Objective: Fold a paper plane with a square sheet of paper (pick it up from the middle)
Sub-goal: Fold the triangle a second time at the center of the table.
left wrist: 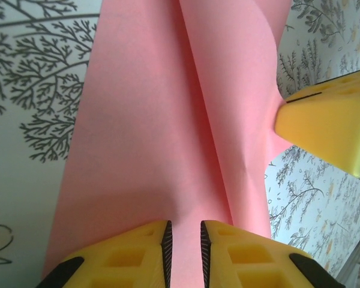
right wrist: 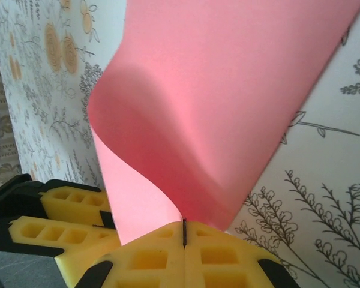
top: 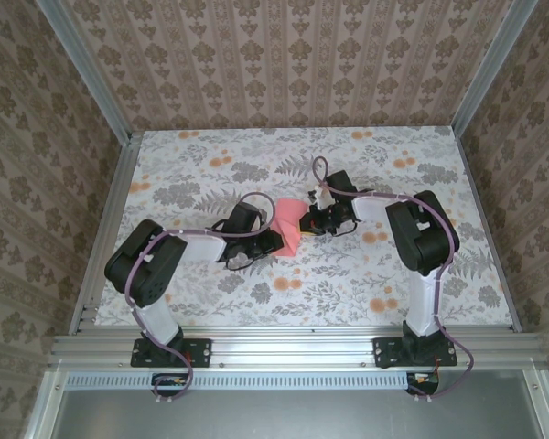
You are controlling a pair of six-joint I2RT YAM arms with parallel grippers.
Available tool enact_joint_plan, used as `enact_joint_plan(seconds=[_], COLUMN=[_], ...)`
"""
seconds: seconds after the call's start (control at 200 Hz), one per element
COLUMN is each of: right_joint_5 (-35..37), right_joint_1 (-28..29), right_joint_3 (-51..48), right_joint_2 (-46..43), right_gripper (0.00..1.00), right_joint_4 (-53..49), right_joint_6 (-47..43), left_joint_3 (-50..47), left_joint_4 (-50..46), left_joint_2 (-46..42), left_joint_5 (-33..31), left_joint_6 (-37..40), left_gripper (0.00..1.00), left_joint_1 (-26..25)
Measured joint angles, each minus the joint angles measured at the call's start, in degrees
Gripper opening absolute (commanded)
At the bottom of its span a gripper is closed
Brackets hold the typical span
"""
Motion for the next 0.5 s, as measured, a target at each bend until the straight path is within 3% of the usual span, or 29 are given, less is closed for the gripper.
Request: enact_joint_plan(seconds=[0.5], right_joint_5=[0.8], right_joint_1=[1.3], right_joint_3=[3.3], right_joint_2=[1.1], right_gripper=[0.05], right_joint_4=[-3.6], right_joint_6=[-3.6], left_joint_3=[2.3], left_joint_4=[-6.1], left_joint_2=[0.1], left_joint_5=[0.0], left_joint_6=[3.4], left_gripper=[0.16], left_joint_1=[0.0])
